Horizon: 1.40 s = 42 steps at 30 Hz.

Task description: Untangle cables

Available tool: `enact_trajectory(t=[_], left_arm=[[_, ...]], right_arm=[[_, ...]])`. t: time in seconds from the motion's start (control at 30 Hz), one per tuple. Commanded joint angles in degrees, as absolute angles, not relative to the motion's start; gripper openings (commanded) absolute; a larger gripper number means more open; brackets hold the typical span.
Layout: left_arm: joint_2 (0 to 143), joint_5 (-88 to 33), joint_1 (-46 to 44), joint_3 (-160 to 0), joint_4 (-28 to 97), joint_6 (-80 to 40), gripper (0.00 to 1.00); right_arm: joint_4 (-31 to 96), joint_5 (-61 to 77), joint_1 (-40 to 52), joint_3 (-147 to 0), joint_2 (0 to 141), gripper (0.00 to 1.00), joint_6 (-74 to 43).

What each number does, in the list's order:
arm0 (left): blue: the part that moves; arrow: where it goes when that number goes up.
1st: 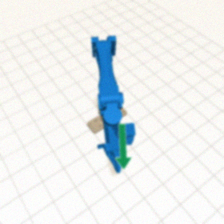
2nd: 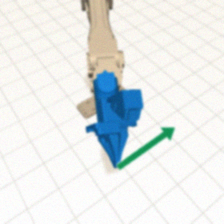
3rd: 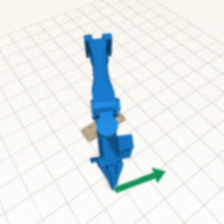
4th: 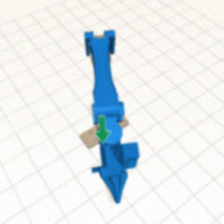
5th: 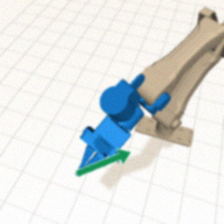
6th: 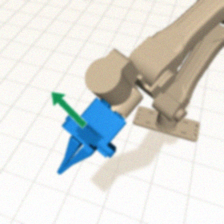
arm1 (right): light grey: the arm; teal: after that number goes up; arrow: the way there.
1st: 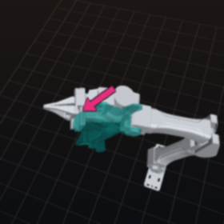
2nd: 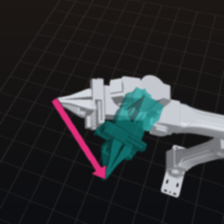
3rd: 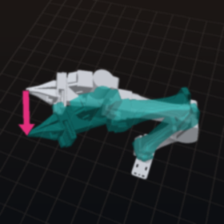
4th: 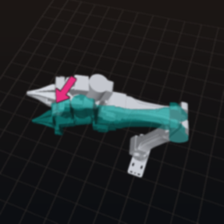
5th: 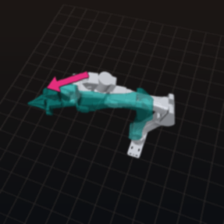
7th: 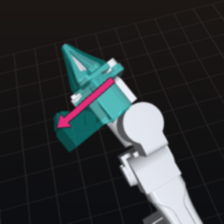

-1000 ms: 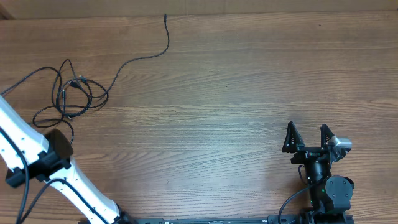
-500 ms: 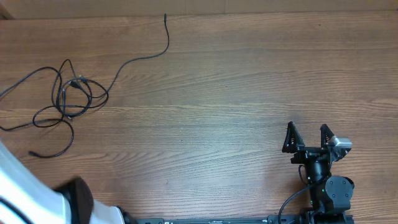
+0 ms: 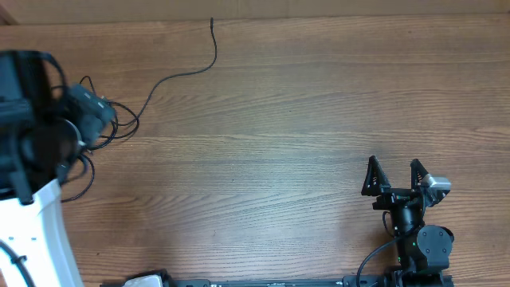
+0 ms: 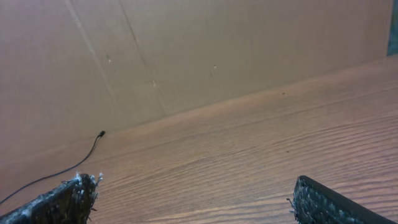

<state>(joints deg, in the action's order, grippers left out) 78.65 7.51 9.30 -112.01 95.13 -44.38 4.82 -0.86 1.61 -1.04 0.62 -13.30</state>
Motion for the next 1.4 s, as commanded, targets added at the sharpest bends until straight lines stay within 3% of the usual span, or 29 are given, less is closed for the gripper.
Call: enact_trajectory(t=[0.0, 0.47, 0.8, 1.1, 1.37], left_arm=[[75.24, 7.64, 7.68, -103.83, 95.33, -43.72, 1.00], [64.53, 7.90, -0.25, -66.96, 95.11, -43.70, 1.00], [59.61, 1.78, -0.36, -52.99, 92.68, -43.72, 1.00], [55.18, 0.67, -0.47, -47.18, 61.98, -39.92, 1.00], [51.31, -7.53, -0.89, -38.89, 26.26, -22.26, 1.00]], right_arm=[[4.67, -1.26, 1.87, -0.45, 0.16, 1.00, -13.52], [4.67, -1.26, 1.87, -0.45, 0.16, 1.00, -13.52], [4.67, -1.26, 1.87, -0.45, 0.16, 1.00, -13.52], [4.67, -1.26, 1.87, -0.45, 0.16, 1.00, -13.52], [4.67, -1.26, 1.87, -0.45, 0.16, 1.00, -13.52]])
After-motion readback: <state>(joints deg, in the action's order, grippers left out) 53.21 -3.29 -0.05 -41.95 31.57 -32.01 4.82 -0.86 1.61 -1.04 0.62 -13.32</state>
